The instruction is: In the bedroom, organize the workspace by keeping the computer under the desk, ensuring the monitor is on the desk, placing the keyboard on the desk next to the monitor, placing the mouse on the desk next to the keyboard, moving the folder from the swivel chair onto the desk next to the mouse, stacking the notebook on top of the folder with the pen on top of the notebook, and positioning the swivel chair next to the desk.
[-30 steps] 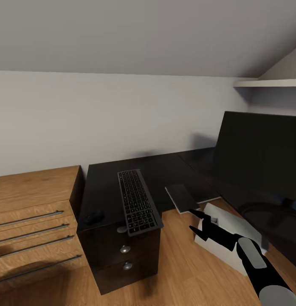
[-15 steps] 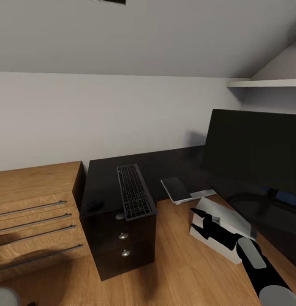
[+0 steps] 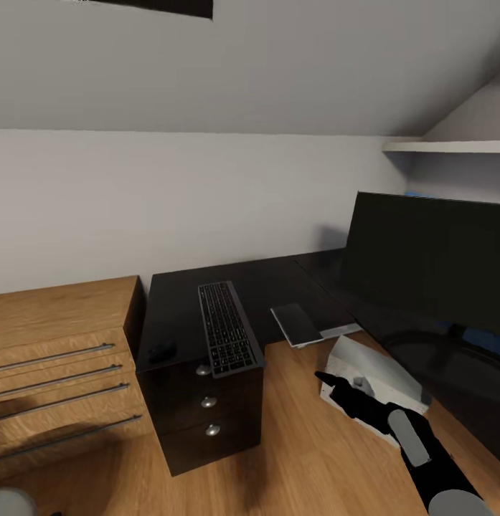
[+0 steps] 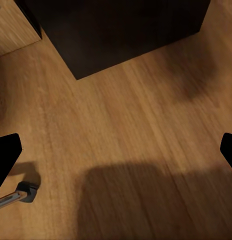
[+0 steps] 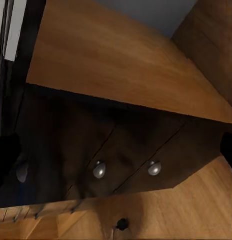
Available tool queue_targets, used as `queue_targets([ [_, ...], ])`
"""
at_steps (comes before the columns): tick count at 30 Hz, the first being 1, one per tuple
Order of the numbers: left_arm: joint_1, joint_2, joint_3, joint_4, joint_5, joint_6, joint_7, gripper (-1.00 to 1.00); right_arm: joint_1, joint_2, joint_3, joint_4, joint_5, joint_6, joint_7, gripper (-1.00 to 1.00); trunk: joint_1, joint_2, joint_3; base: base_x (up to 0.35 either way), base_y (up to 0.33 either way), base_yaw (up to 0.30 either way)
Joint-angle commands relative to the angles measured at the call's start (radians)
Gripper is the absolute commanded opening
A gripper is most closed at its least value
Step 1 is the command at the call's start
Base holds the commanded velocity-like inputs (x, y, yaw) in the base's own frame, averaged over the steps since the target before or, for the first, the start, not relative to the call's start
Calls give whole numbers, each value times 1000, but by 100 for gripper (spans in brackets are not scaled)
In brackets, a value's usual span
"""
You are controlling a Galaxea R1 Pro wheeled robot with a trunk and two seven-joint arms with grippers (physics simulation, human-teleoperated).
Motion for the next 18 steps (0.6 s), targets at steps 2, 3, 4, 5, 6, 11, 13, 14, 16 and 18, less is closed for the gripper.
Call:
queue_targets([
  [2,-1,0,-9,0,10,-5,12,100,22,14,-2,3,102,-51,2,100,-8,14,5,0,0,0],
  [3,-1,0,-9,0,10,-6,14,100,31,21,-2,5,137,-72,1,100,-12,21,9,0,0,0],
  [4,-1,0,-8,0,10,-5,15,100,40,28,-2,8,173,-92,1,100,-16,28,12,0,0,0],
  [5,-1,0,-8,0,11,-5,16,100,49,37,-2,13,208,-113,0,100,-19,35,15,0,0,0],
  [6,-1,0,-7,0,12,-5,17,100,59,45,-2,21,242,-134,-1,100,-23,42,18,0,0,0],
  [11,-1,1,-5,0,40,-4,19,100,92,90,-2,162,389,-296,-28,100,-42,77,34,0,0,0],
  [13,-1,1,-4,0,86,-4,18,100,100,106,0,355,434,-538,-80,100,-50,91,40,0,0,0],
  [14,-1,1,-4,0,95,-4,18,100,101,108,1,394,439,-595,-89,100,-54,98,43,0,0,0],
  [16,-1,1,-3,0,110,-4,17,100,102,111,5,470,447,-712,-104,100,-62,112,49,0,0,0],
  [18,-1,1,-4,0,120,-4,17,100,103,117,12,541,457,-826,-117,100,-69,126,56,0,0,0],
])
